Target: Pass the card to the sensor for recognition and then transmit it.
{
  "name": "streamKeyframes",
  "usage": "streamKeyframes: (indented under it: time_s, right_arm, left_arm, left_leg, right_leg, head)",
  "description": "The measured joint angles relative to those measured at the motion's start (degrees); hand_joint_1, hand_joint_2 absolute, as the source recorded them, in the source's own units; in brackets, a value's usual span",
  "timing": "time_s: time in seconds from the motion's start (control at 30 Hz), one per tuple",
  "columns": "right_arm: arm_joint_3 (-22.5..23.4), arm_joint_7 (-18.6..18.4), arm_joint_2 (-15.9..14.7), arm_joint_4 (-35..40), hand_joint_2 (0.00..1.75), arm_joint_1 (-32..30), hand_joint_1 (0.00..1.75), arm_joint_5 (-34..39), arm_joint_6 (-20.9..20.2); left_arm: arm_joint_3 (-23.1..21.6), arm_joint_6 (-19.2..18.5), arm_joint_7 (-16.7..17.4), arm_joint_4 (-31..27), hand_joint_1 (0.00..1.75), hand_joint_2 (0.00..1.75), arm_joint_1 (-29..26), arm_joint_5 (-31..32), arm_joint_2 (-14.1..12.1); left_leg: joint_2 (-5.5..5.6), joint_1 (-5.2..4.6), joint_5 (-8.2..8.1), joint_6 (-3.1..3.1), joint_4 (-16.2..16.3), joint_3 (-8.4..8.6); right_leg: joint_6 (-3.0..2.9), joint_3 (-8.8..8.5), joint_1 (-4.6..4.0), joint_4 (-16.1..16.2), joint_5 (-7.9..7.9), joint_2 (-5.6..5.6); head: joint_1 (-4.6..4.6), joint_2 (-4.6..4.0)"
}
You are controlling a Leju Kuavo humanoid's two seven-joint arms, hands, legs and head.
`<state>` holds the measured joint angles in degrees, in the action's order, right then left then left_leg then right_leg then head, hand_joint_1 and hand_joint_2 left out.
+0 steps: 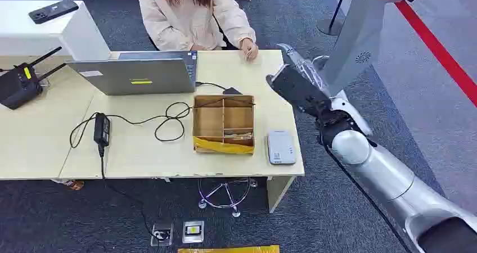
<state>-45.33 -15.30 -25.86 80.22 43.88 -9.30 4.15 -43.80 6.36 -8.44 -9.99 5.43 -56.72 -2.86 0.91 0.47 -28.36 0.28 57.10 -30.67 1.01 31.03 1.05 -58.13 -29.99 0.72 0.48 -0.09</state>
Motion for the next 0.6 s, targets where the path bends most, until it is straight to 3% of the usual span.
streamKeyframes:
  time_s: [0.17,0.27,0.6]
  right_arm:
    - [-3.67,-5.79,0.9,-3.54,1.75,2.23,0.0,-19.74,-1.2]
    - [-4.29,-7.04,1.25,-5.34,1.75,2.42,0.0,-27.04,-2.56]
    - [-4.16,-7.35,1.92,-9.12,1.75,2.4,0.0,-32.62,-4.28]
  left_arm:
    - [-1.01,0.07,0.0,0.02,0.0,0.0,-0.02,0.48,-0.33]
    - [-1.18,0.11,-0.2,0.04,0.0,0.0,-0.02,0.74,-0.48]
    - [-2.06,0.13,-0.28,0.07,0.0,0.0,-0.03,0.98,-0.72]
  left_leg:
    - [0.01,0.0,0.0,0.0,0.01,0.01]
    - [-0.01,0.0,0.0,0.0,0.02,0.02]
    - [-0.02,0.0,0.0,0.0,0.02,0.04]
  right_leg:
    - [0.0,0.01,0.0,0.01,0.0,0.02]
    - [0.0,0.01,0.0,0.01,0.01,-0.01]
    - [0.0,0.02,0.0,0.01,0.01,-0.03]
  head:
    - [0.0,0.0]
    - [0.0,0.0]
    - [-0.02,0.0]
